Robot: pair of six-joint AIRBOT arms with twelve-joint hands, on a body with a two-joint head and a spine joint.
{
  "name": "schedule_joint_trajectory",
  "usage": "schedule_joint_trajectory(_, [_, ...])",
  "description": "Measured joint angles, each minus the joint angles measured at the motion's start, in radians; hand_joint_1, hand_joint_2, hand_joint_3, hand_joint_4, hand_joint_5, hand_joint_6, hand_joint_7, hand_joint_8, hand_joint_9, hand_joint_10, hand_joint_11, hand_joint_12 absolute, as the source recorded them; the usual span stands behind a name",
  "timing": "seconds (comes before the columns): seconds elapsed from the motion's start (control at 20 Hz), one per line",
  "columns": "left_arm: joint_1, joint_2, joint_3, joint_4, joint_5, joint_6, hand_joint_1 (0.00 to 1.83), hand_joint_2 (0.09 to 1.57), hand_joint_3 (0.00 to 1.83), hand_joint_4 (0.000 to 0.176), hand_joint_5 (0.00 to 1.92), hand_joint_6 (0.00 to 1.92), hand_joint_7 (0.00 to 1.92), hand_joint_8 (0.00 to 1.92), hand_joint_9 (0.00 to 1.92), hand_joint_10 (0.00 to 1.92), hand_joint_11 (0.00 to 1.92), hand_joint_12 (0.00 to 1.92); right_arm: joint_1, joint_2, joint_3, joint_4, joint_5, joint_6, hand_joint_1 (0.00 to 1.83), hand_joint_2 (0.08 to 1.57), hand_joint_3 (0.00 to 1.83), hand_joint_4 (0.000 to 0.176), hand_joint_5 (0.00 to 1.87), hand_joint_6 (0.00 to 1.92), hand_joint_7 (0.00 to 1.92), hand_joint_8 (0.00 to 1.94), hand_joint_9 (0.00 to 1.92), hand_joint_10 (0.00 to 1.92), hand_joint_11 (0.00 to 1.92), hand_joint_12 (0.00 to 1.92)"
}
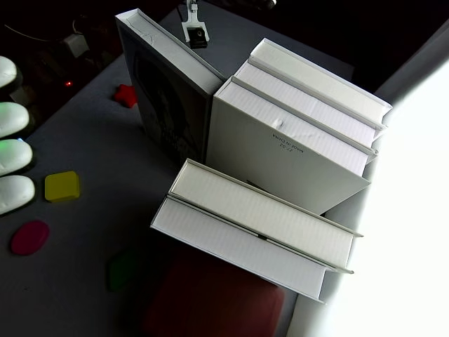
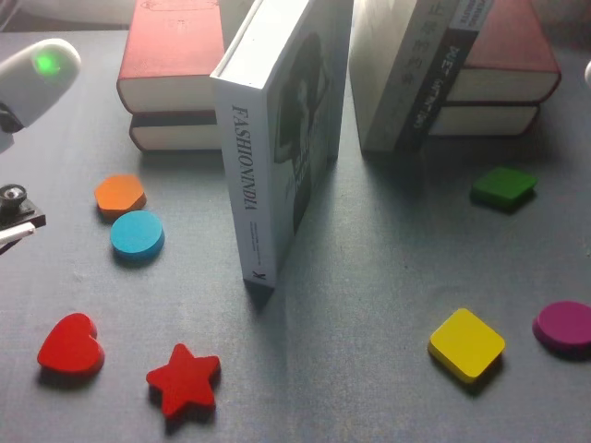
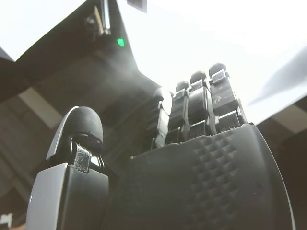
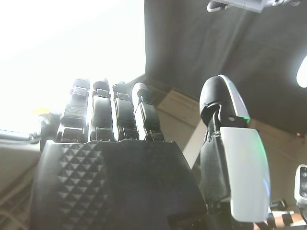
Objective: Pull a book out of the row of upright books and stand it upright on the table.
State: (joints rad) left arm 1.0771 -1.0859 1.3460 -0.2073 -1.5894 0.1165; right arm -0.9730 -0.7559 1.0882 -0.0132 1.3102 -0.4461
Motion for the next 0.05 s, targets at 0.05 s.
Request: schedule_joint_trajectory(0.05, [0.0, 0.005, -0.003, 0.002, -0.012, 0.004, 0.22, 1.29, 0.0, 0.123, 0.0, 0.0, 0.0, 0.0, 0.0, 0.0, 0.0, 0.0, -0.021, 0.0, -0.006, 0.01, 0.024, 0.0, 0.46, 1.16, 0.0, 0.062, 0.0, 0.0, 0.0, 0.0, 0.0, 0.0, 0.0, 0.0])
